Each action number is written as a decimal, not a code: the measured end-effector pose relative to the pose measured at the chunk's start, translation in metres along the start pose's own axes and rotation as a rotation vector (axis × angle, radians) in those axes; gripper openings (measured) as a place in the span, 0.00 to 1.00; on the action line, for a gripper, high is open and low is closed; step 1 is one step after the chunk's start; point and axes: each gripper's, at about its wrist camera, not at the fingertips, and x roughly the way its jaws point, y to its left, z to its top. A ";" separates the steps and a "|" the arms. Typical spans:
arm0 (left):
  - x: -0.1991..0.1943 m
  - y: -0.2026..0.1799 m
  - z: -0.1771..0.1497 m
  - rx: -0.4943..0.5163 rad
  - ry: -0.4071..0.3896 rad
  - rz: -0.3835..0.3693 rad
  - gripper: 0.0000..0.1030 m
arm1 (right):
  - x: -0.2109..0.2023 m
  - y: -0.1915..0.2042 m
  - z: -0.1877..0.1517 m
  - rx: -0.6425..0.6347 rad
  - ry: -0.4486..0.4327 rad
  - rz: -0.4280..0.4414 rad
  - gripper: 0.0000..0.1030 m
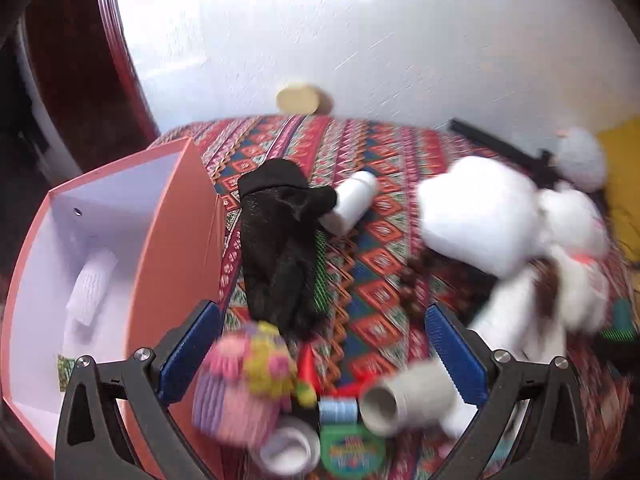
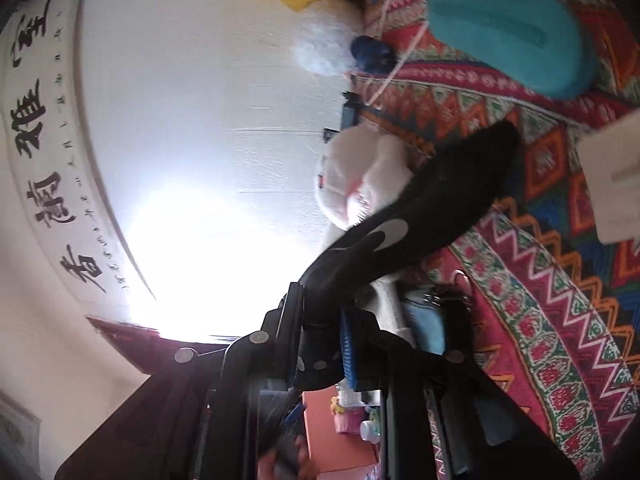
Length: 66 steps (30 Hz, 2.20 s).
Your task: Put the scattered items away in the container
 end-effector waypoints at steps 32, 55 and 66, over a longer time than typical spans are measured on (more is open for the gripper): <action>-0.208 0.181 -0.102 -0.279 -0.302 -0.136 0.12 | 0.080 0.169 -0.224 -0.754 0.319 -0.005 0.16; -0.172 0.310 -0.101 -0.327 -0.316 0.208 0.84 | 0.276 0.191 -0.430 -1.038 0.611 -0.180 0.87; -0.166 0.177 -0.104 -0.187 -0.249 -0.212 0.84 | 0.125 0.181 -0.268 -0.881 0.285 -0.263 0.87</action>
